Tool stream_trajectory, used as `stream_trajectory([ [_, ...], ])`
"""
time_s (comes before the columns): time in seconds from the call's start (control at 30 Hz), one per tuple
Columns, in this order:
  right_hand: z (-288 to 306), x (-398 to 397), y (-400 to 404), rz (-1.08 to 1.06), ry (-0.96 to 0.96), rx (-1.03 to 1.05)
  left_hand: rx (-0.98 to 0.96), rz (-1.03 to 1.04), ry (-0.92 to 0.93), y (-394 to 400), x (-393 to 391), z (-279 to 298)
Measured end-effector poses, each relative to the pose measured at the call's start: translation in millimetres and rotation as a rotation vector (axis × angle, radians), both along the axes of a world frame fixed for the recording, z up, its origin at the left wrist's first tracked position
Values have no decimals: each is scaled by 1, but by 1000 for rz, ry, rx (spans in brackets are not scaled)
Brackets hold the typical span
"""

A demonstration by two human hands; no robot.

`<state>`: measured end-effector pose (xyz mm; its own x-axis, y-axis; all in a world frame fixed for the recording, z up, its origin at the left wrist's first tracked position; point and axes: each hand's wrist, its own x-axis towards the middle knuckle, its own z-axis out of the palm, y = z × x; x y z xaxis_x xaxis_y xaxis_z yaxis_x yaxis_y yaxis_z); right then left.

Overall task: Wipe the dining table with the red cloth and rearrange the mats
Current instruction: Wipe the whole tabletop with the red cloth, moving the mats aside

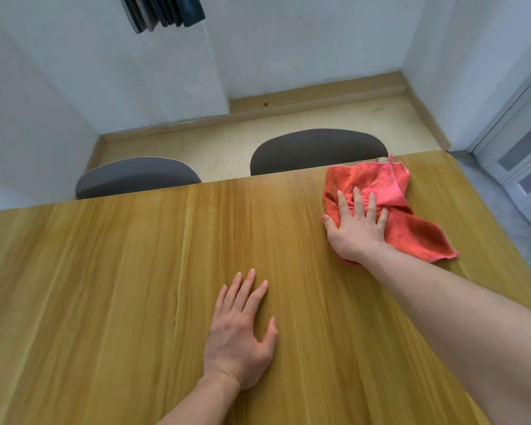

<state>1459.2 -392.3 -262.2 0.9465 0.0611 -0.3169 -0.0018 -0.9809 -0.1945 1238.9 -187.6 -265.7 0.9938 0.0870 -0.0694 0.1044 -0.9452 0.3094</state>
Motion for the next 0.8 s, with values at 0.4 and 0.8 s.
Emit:
stream_trajectory([
  [0.4, 4, -22, 45, -7, 55, -31, -32, -8, 8, 3, 0, 1],
  [0.8, 0, -40, 126, -22, 45, -43, -190, -16, -21, 10, -1, 4],
])
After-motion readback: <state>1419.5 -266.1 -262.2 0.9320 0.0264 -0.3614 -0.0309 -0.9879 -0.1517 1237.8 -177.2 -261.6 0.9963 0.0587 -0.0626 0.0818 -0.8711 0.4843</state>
